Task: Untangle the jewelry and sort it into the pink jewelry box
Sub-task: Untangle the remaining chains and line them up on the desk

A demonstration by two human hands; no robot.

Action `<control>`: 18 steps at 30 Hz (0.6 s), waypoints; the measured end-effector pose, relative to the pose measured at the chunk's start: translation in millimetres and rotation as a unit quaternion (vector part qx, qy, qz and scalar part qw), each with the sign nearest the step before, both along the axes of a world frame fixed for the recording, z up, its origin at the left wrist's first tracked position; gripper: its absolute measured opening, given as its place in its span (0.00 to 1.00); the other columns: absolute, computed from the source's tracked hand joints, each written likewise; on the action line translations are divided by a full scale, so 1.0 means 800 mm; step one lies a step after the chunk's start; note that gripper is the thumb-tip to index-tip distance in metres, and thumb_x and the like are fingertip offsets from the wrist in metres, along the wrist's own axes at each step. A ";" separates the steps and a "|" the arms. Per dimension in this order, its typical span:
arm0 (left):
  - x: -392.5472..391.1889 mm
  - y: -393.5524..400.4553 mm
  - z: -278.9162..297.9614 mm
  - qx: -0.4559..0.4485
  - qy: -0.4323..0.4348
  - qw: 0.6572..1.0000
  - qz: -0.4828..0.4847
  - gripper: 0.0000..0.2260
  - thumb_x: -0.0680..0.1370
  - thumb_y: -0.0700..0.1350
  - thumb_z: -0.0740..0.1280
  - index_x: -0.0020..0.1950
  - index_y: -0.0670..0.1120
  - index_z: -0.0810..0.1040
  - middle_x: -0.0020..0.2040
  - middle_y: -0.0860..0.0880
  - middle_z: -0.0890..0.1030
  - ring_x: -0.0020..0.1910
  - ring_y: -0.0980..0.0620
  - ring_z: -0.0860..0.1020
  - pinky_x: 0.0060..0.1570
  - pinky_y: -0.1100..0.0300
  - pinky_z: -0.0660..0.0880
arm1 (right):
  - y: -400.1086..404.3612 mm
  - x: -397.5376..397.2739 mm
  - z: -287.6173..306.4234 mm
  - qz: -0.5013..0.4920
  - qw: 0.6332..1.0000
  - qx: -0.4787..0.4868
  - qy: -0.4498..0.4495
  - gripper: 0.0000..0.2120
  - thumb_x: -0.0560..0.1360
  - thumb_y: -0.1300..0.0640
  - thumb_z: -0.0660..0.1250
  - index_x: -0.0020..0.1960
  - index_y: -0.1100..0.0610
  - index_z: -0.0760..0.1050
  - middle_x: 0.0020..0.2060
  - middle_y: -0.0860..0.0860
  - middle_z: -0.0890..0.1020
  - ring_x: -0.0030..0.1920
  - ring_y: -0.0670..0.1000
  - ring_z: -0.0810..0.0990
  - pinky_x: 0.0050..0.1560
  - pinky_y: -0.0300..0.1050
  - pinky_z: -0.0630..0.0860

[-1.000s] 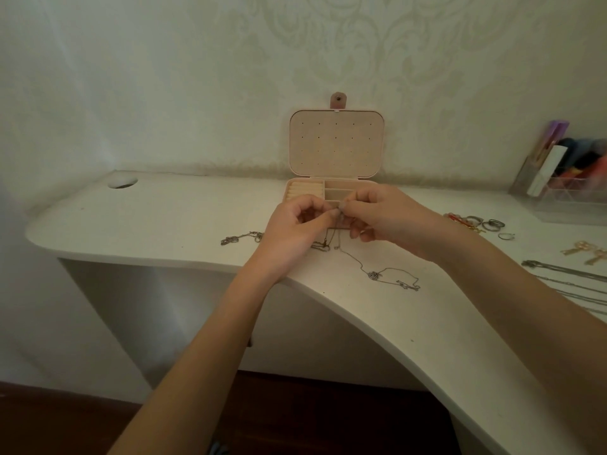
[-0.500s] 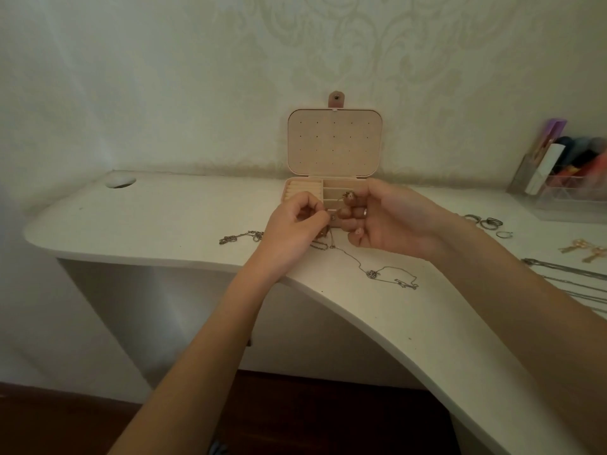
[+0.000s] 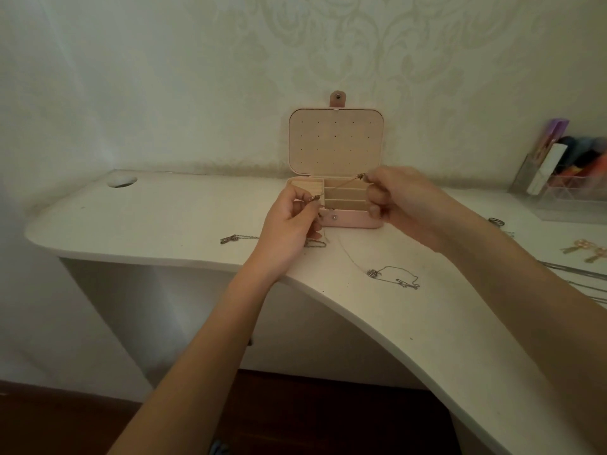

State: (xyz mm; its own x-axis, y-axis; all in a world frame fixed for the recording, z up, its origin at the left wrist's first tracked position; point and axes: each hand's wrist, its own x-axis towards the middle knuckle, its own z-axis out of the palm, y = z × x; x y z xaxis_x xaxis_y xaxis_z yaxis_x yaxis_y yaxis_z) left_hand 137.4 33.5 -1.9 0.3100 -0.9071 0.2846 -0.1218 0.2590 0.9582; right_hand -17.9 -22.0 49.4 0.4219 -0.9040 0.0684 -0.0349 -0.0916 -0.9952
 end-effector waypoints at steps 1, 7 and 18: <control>0.000 0.000 -0.001 -0.001 -0.012 1.000 0.006 0.08 0.80 0.37 0.60 0.42 0.47 0.69 0.33 0.48 0.73 0.27 0.55 0.71 0.27 0.66 0.69 | 0.001 0.000 0.001 -0.023 0.998 -0.045 0.035 0.11 0.79 0.60 0.58 0.37 0.55 0.68 0.20 0.43 0.66 0.29 0.48 0.67 0.38 0.42 0.70; 0.000 0.000 -0.002 -0.006 -0.040 0.999 0.035 0.10 0.77 0.34 0.61 0.42 0.49 0.70 0.34 0.45 0.71 0.30 0.52 0.70 0.25 0.69 0.68 | 0.006 0.003 0.003 -0.001 0.998 -0.013 -0.065 0.10 0.82 0.60 0.55 0.42 0.57 0.68 0.20 0.45 0.67 0.30 0.48 0.79 0.39 0.42 0.81; 0.002 0.004 0.010 0.001 0.217 0.976 -0.024 0.06 0.80 0.37 0.59 0.44 0.44 0.70 0.33 0.47 0.73 0.26 0.54 0.74 0.30 0.61 0.76 | 0.004 0.000 0.001 0.020 0.989 -0.113 0.089 0.06 0.82 0.60 0.57 0.45 0.56 0.67 0.24 0.47 0.67 0.21 0.44 0.63 0.24 0.36 0.59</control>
State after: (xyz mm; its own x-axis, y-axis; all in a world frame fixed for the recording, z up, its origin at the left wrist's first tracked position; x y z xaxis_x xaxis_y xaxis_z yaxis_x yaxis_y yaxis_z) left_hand 139.3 36.9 6.3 0.3575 -0.9241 0.1351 0.3076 0.2531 0.9172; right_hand -17.6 -18.6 49.9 0.4798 -0.8568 0.1890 -0.1989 -0.3161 -0.9276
